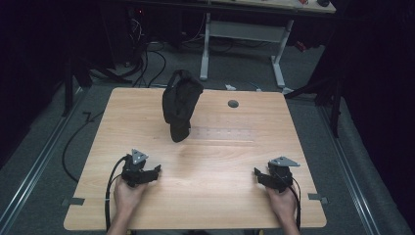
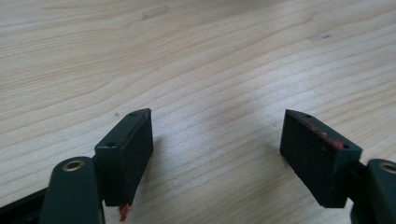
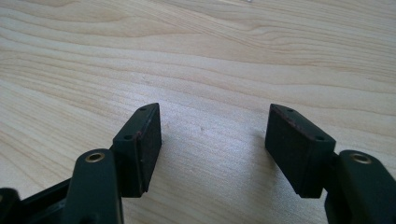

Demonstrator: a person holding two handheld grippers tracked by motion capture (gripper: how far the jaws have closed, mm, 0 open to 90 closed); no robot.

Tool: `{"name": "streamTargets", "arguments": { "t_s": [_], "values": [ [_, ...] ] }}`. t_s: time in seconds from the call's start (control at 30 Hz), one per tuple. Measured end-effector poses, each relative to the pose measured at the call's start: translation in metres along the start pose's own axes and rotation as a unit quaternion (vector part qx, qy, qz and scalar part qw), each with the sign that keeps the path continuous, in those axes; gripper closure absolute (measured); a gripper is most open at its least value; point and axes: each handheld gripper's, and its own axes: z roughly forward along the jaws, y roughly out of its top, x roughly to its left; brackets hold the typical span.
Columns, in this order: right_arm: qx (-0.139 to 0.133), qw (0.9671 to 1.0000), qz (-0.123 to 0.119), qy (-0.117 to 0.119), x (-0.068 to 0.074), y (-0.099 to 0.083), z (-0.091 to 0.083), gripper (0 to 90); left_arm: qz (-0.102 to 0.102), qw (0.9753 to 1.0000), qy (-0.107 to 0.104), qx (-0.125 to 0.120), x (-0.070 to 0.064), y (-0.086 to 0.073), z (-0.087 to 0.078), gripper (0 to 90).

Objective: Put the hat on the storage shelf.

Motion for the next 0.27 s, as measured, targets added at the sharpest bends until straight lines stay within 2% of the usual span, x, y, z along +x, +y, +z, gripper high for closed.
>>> {"name": "streamTargets", "arguments": {
  "t_s": [0.27],
  "values": [
    [0.000,1.0000,-0.001,0.000,-0.0001,0.0000,0.0000,36.5,0.000,1.0000,0.000,0.000,0.0001,-0.0001,0.0001,25.0]
  ]
}}
